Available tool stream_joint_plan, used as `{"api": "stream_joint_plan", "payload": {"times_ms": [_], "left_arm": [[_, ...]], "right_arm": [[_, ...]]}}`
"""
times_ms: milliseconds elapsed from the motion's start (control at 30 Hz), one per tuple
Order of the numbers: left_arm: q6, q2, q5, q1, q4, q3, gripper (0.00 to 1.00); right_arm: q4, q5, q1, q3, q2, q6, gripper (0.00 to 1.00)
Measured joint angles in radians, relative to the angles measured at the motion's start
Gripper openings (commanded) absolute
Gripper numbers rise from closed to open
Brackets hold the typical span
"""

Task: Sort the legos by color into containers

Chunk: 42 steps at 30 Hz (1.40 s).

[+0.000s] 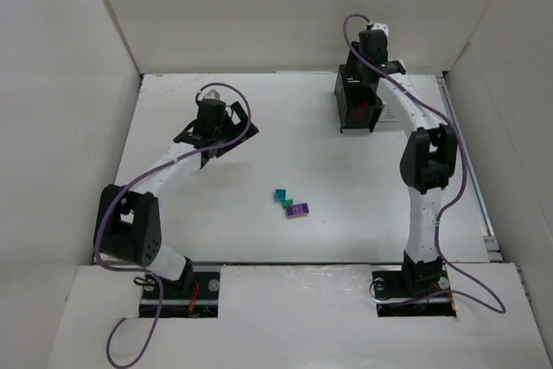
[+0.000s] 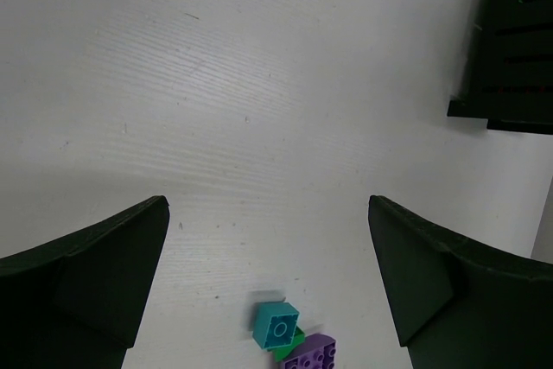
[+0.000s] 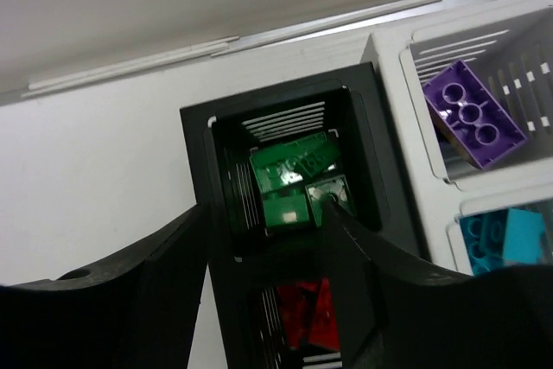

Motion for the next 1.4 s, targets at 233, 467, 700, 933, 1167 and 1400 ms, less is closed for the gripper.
{"api": "stream_joint_plan", "payload": {"times_ms": [233, 467, 700, 933, 1167, 1400], "left_arm": [[-0.003, -0.168, -0.026, 0.0, -0.017, -0.072, 1.0], [-0.016, -0.395, -0.045, 0.0, -0.069, -0.206, 1.0], [-0.048, -0.595, -0.051, 0.0, -0.155, -0.333, 1.0], [-0.075, -0.713, -0.051, 0.0, -0.215, -0.376, 1.0], [-0.095, -0.82, -0.055, 0.0, -0.278, -0.391, 1.0], [-0.104, -0.864, -0.074, 0.0, -0.307, -0.392, 1.0]], "right_arm": [[0.029, -0.06, 0.063, -0.314, -0.322, -0.104, 0.62], [0.083, -0.124, 0.367, -0.681, -0.603, -0.177, 0.62], [0.106, -0.236, 0.605, -1.029, -0.658, -0.197, 0.69], [0.152, -0.257, 0.751, -1.091, -0.642, -0.177, 0.69], [0.182, -0.132, 0.78, -1.073, -0.515, -0.108, 0.69], [0.179, -0.035, 0.78, -1.053, -0.44, -0.026, 0.69]]}}
